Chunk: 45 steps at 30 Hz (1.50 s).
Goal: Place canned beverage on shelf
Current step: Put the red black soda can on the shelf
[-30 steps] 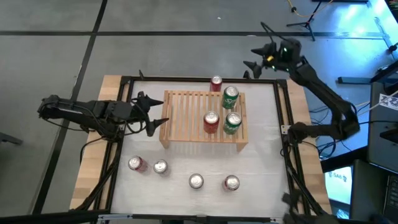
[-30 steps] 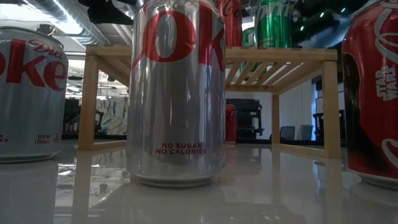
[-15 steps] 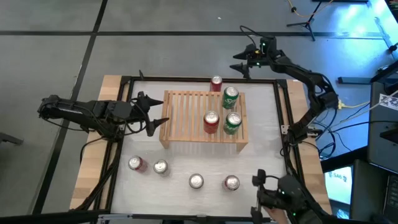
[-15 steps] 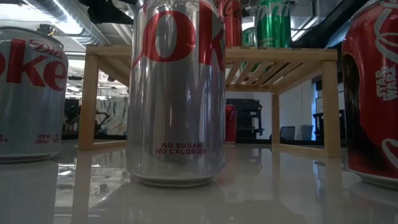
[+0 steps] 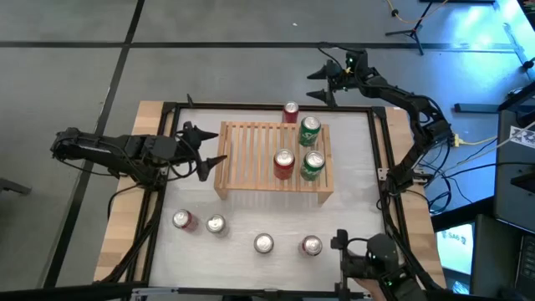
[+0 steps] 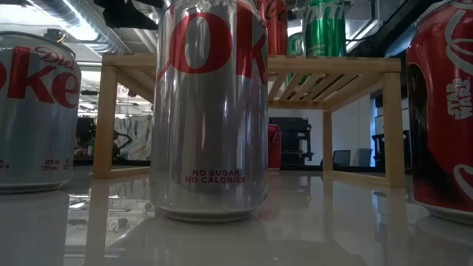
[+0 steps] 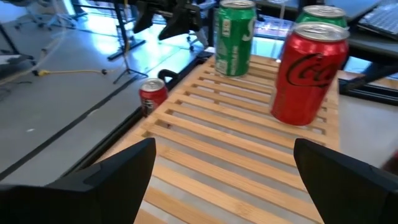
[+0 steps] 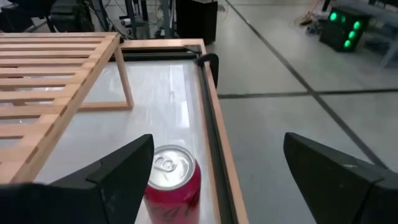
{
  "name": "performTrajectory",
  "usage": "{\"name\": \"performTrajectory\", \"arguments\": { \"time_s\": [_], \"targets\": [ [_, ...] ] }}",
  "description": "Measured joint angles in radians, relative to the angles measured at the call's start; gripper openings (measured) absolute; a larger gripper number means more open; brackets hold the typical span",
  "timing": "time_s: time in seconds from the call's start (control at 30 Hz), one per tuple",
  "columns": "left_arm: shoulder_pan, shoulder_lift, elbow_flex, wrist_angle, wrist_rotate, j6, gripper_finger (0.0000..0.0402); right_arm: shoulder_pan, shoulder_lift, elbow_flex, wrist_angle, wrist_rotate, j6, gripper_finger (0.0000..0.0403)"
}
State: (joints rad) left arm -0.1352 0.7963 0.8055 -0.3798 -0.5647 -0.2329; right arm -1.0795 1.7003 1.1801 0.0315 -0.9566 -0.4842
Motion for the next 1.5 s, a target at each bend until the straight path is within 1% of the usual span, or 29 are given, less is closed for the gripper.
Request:
{"name": "performTrajectory", "arguments": {
  "time_s": [0.13, 0.27, 0.43, 0.67, 0.8, 0.97, 1.2, 1.5],
  "targets": [
    [0.0, 0.0, 0.0, 0.0, -0.034, 0.0, 0.0373, 0.016, 0.0, 0.0, 0.022, -0.014, -0.011, 0.0353],
    [0.0, 0.0, 0.0, 0.0, -0.036, 0.0, 0.0373, 0.035, 0.0, 0.0, 0.021, -0.027, -0.071, 0.0353],
    [0.0, 0.0, 0.0, 0.0, -0.037, -0.001, 0.0373, 0.053, 0.007, 0.0, 0.021, -0.016, -0.109, 0.0353],
    [0.0, 0.0, 0.0, 0.0, -0.039, -0.021, 0.0373, 0.059, 0.059, 0.0, 0.018, -0.033, -0.103, 0.0353],
    [0.0, 0.0, 0.0, 0.0, -0.053, -0.028, 0.0373, 0.059, 0.079, 0.0, 0.019, -0.069, -0.091, 0.0353],
    [0.0, 0.0, 0.0, 0.0, -0.059, -0.028, 0.0373, 0.091, 0.105, 0.0, 0.02, -0.082, -0.088, 0.0353],
    [0.0, 0.0, 0.0, 0.0, -0.061, -0.029, 0.0373, 0.147, 0.115, 0.0, 0.046, 0.023, -0.105, 0.0353],
    [0.0, 0.0, 0.0, 0.0, -0.06, -0.029, 0.0373, 0.15, 0.115, 0.0, 0.048, 0.029, -0.1, 0.0353]
  ]
}}
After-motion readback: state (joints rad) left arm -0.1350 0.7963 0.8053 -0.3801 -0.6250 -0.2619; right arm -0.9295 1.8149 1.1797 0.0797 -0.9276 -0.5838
